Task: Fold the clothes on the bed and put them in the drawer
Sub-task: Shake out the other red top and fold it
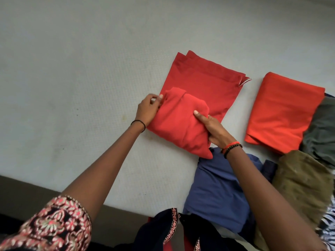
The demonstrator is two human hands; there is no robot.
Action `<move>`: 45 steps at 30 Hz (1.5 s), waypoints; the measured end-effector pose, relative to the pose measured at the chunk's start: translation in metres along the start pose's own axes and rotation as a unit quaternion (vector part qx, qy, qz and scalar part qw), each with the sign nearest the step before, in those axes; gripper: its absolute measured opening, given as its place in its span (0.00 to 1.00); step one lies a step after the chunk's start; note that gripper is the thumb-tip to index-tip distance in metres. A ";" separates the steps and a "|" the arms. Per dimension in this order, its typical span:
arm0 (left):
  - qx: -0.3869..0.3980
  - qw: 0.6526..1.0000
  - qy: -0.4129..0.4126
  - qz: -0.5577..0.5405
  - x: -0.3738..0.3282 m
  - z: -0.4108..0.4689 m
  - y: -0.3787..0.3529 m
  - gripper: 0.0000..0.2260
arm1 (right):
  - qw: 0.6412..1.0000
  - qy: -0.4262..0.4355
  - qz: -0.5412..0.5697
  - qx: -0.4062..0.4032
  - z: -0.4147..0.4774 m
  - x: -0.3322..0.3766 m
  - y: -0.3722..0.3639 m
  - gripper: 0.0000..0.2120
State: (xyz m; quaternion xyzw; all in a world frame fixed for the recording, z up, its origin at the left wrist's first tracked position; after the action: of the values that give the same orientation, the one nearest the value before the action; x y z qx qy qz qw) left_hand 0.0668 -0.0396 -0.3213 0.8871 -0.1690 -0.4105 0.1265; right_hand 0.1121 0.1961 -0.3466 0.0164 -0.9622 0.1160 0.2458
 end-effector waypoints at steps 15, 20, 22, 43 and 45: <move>0.028 0.951 -0.080 0.296 -0.080 0.048 -0.017 0.12 | 0.987 0.104 -0.066 -0.101 0.007 0.051 0.029 0.14; -0.002 0.952 -0.052 0.301 -0.072 0.051 -0.016 0.13 | 0.975 0.143 -0.050 -0.161 0.006 0.049 0.032 0.15; -0.002 0.959 -0.042 0.279 -0.067 0.050 -0.018 0.13 | 0.960 0.161 -0.103 -0.206 0.002 0.056 0.032 0.13; 0.246 0.886 -0.250 0.302 -0.075 0.035 -0.050 0.16 | 0.536 0.290 -0.777 -0.155 -0.028 -0.001 -0.094 0.32; 0.263 0.883 -0.237 0.309 -0.074 0.036 -0.052 0.16 | 0.550 0.273 -0.774 -0.152 -0.024 0.001 -0.093 0.31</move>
State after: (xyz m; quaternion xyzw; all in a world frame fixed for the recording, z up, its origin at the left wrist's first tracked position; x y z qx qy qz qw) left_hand 0.0040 0.0343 -0.3121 0.6668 -0.5614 -0.4888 -0.0350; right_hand 0.1312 0.1112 -0.3055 0.6849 -0.4671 -0.2686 0.4905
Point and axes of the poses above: each hand's wrist, its own z-axis towards the middle knuckle, its own y-axis out of the back of the hand, x = y × z, the point moved 10 cm from there along z, towards the middle knuckle, and after that the axes turned 9 degrees about x, right-handed, at the moved point
